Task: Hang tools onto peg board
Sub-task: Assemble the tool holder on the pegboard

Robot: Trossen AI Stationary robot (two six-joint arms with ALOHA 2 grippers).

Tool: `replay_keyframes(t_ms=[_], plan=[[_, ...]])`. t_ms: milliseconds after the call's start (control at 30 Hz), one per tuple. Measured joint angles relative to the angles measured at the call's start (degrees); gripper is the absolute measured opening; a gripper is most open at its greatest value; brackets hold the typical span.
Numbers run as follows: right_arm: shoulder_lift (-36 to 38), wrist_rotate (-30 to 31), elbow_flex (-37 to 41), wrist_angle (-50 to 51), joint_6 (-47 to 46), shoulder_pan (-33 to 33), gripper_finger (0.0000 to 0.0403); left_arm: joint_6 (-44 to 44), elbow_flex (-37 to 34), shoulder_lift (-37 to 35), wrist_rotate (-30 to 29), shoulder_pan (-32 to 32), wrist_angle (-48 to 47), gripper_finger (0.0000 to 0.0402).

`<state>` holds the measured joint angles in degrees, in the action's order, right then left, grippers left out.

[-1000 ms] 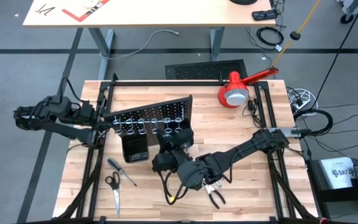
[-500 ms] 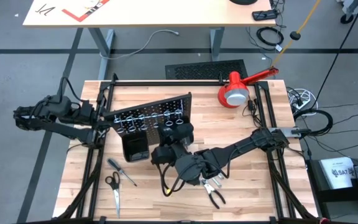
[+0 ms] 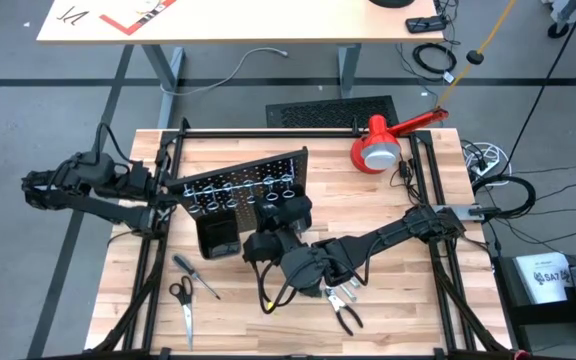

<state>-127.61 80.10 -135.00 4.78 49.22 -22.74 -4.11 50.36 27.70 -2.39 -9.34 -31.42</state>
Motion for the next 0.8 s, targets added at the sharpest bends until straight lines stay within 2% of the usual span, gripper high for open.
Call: replay_keyframes(t_ms=[800], plan=[[0.00, -0.24, 0.00, 0.26, -11.27, -0.04, 0.0000, -1.06, 0.01, -0.02, 0.38, 0.00, 0.00, 0.0066]])
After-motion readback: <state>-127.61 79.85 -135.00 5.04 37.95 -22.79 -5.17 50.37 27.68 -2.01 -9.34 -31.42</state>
